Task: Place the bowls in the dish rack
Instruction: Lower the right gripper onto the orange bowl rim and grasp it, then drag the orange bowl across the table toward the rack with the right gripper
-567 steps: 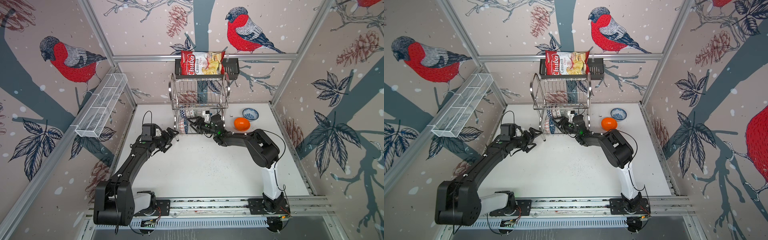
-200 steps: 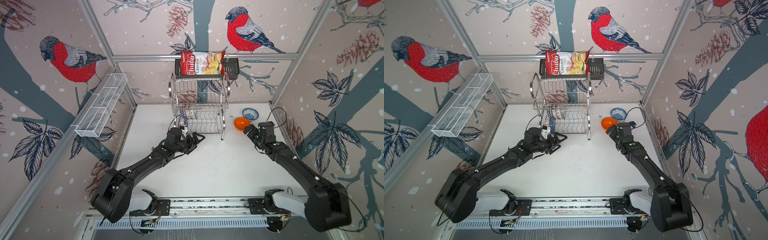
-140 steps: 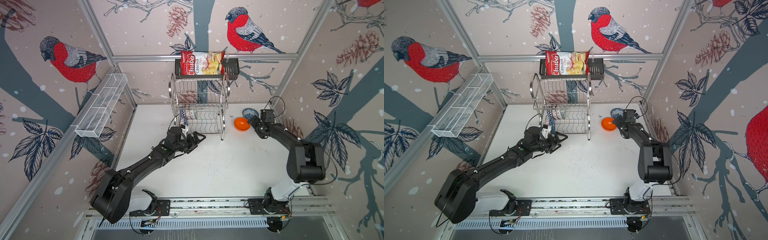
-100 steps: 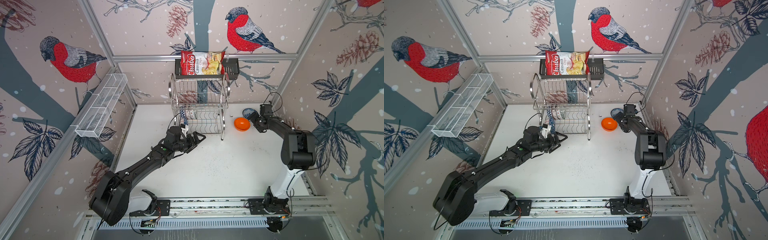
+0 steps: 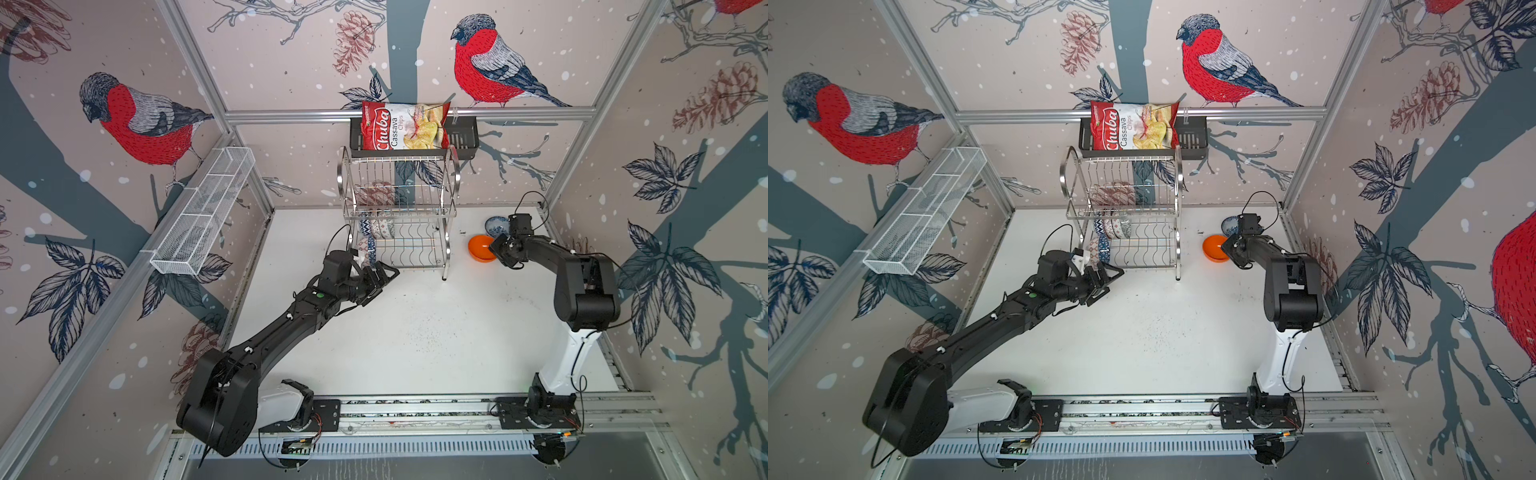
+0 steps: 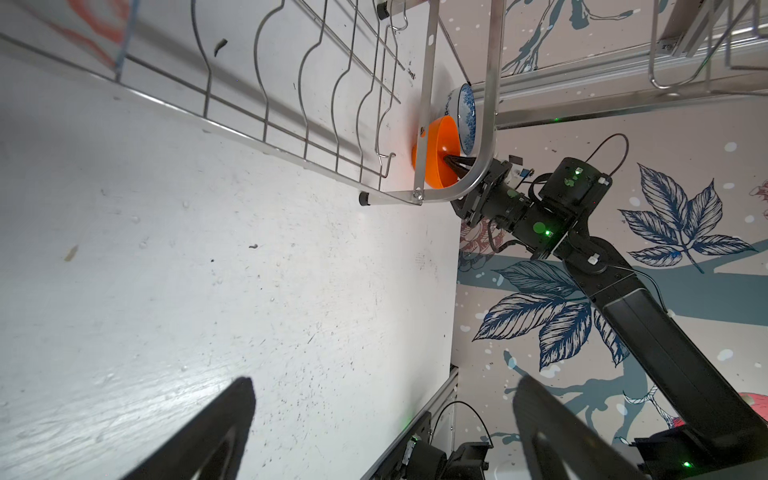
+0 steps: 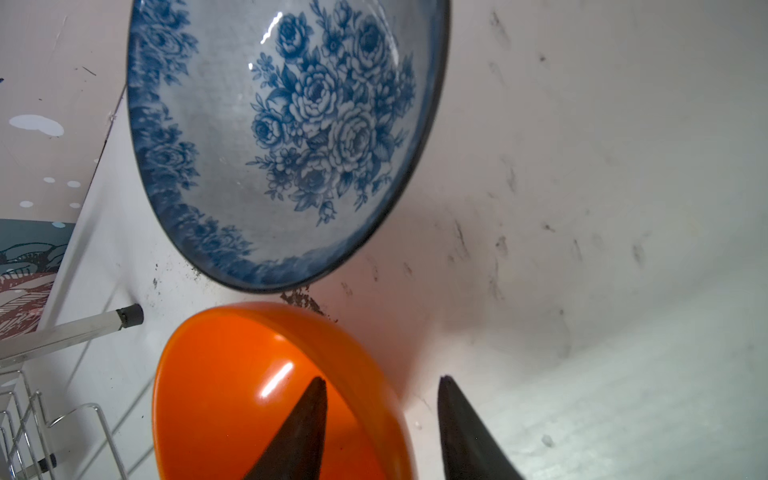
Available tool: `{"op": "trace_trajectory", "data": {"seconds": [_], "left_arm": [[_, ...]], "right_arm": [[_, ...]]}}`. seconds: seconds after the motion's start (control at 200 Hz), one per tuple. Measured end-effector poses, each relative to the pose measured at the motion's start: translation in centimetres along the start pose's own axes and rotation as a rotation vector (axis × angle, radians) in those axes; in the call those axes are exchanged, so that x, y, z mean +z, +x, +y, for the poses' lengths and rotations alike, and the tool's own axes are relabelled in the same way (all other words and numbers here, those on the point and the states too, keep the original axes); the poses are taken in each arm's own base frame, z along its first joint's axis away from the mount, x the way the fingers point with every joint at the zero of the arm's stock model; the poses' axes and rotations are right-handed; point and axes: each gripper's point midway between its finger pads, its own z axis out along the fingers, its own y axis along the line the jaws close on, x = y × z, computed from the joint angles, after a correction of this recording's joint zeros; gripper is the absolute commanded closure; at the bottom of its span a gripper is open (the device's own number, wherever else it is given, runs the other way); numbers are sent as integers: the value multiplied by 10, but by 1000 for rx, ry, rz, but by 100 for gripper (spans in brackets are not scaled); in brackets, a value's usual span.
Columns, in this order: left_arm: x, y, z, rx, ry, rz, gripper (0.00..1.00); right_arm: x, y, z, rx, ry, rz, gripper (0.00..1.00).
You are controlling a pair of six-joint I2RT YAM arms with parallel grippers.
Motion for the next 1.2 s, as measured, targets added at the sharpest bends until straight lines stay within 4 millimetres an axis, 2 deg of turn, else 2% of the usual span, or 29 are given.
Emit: {"op": "trace_trajectory", "data": {"seconds": [0.07,0.155,0.325,0.47,0.655,0.795,1.091,1.201], "left_arm": [[0,-2,-3,3,5,-4,3],[0,-2,-3,2,4,-4,3],[-2,-1,-2,-7,2,-7,3],[-7,0,-4,-5,3,-16,3],[-9,-1,-2,-9,-11,-24,3],[-10,-3,-1,-12,-12,-30,3],[-15,-16,7,-41,-16,-55,3],[-19,-24,14,-57,-19,-73,3]], "right_arm": [[0,2,-2,1,4,6,75],[0,3,-2,2,3,8,80],[-8,9,-6,3,-3,17,96],[-21,19,-9,-4,-11,23,98],[-50,40,-1,-42,-55,15,98],[-75,73,6,-103,-91,24,98],[-114,180,14,-332,-134,102,98],[-121,216,27,-426,-165,137,98]]}}
